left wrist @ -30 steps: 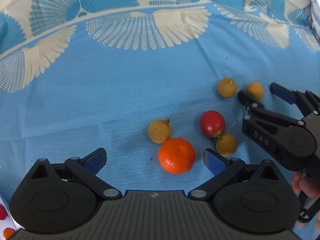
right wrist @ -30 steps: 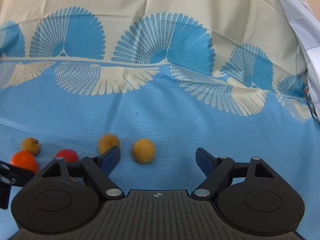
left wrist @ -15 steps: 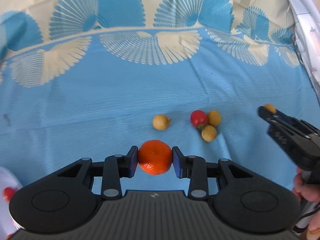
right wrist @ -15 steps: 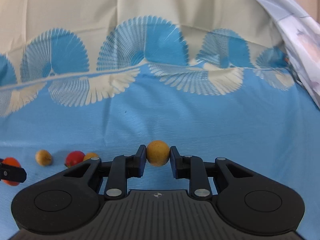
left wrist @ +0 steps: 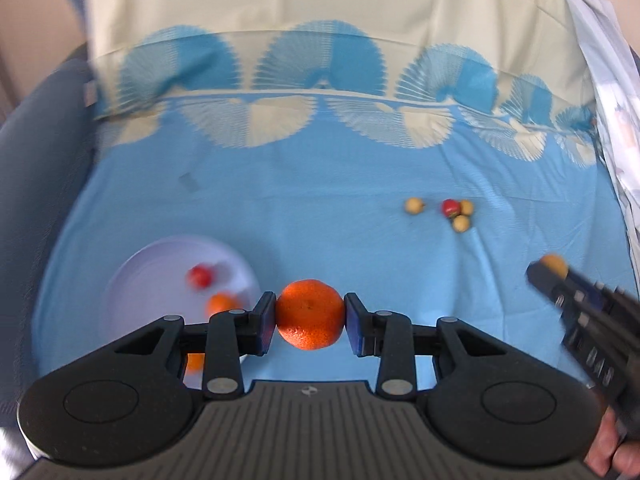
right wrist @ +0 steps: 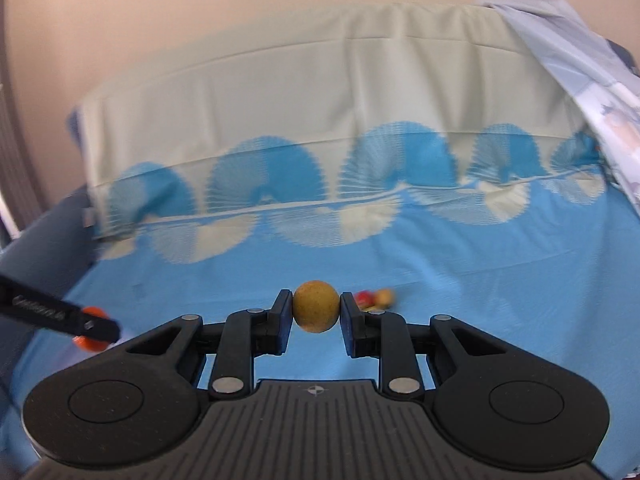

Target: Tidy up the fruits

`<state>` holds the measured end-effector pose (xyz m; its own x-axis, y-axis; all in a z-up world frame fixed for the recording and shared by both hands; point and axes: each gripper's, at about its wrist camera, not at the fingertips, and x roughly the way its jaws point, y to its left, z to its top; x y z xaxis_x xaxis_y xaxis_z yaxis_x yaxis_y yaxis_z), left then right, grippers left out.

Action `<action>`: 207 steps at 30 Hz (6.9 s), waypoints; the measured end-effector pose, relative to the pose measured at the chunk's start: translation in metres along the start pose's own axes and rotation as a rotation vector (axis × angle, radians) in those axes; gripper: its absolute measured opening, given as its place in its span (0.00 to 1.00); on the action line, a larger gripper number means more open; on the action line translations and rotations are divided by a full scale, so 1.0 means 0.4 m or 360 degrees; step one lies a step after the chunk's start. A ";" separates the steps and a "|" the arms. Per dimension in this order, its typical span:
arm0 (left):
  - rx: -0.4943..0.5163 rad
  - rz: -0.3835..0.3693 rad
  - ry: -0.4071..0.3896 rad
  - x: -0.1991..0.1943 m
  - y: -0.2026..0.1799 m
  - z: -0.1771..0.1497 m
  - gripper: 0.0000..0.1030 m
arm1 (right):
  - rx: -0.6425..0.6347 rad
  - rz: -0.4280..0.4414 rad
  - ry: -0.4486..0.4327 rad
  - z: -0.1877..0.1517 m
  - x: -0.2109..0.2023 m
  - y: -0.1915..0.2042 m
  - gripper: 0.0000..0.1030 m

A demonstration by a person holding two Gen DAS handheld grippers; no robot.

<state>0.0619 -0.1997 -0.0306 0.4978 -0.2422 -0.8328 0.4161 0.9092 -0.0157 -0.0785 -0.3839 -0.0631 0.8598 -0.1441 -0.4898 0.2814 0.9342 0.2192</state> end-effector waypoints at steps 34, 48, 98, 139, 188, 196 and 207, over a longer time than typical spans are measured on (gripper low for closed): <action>-0.0382 0.0004 -0.0205 -0.369 0.393 -0.336 0.39 | -0.0489 0.0435 0.0060 -0.117 -0.344 0.570 0.26; -0.0403 -0.0010 -0.0199 -0.360 0.409 -0.331 0.39 | -0.0509 0.0421 0.0104 -0.117 -0.320 0.589 0.26; -0.0307 0.0206 0.0241 0.269 0.494 -0.085 0.39 | -0.0532 0.0332 0.0532 -0.136 0.300 0.595 0.26; -0.0345 0.0288 -0.0193 -0.262 0.406 -0.333 1.00 | -0.0542 0.0294 0.0167 -0.146 -0.224 0.584 0.97; -0.0307 0.0312 -0.0203 -0.275 0.392 -0.332 1.00 | -0.0520 0.0294 0.0159 -0.151 -0.245 0.580 0.97; -0.0273 0.0321 -0.0130 -0.217 0.374 -0.293 1.00 | -0.0405 0.0228 0.0212 -0.148 -0.196 0.525 0.97; -0.0109 0.0230 -0.0059 -0.077 0.220 -0.137 1.00 | -0.0078 -0.0124 0.0217 -0.120 -0.098 0.293 0.97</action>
<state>0.0417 -0.0937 -0.0367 0.5771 -0.1183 -0.8081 0.2856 0.9562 0.0639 -0.0996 -0.2533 -0.0587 0.7693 -0.1744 -0.6147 0.3212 0.9372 0.1361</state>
